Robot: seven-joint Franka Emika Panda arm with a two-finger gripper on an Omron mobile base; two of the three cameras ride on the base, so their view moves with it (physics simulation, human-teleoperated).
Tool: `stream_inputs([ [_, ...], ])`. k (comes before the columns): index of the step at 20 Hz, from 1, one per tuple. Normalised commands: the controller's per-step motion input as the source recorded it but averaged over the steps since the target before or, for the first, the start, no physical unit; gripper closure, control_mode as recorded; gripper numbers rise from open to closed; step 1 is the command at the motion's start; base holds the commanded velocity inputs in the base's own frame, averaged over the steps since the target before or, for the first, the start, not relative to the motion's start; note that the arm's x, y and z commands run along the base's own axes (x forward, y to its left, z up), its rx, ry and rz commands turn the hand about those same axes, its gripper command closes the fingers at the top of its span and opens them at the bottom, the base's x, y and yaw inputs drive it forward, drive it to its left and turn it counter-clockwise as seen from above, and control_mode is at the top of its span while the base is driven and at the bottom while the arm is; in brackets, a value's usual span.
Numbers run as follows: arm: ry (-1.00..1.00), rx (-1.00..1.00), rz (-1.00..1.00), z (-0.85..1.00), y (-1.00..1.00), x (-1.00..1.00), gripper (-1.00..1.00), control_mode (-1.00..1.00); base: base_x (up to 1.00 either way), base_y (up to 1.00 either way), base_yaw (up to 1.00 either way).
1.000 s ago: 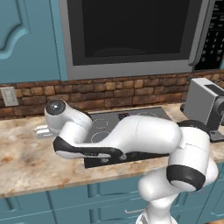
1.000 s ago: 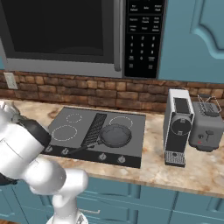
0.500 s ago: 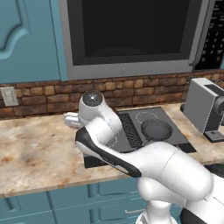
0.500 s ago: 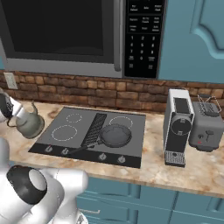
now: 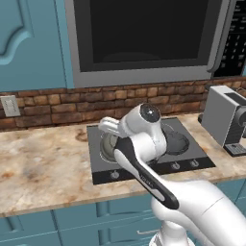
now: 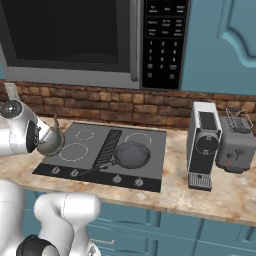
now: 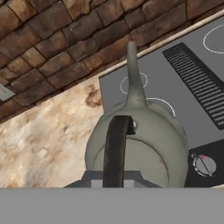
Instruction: Pick the kettle from the counter and place it on a stove burner. Then turn the burner on.
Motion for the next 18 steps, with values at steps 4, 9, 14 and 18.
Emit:
stream_inputs([
  [4, 0.0, 0.01, 0.0, 0.0, -0.01, 0.0, 1.0, -1.0, 0.0, 0.0, 0.0],
  [9, 0.1, 0.08, -0.03, 0.06, -0.12, 0.08, 1.0, -1.0, 0.0, 0.0, 0.0],
  [14, 0.2, 0.18, -0.1, 0.17, -0.33, 0.13, 1.0, -1.0, 0.0, 0.0, 0.0],
  [18, 0.12, 0.07, -0.04, 0.05, -0.13, 0.08, 1.0, -1.0, 0.0, 0.0, 0.0],
])
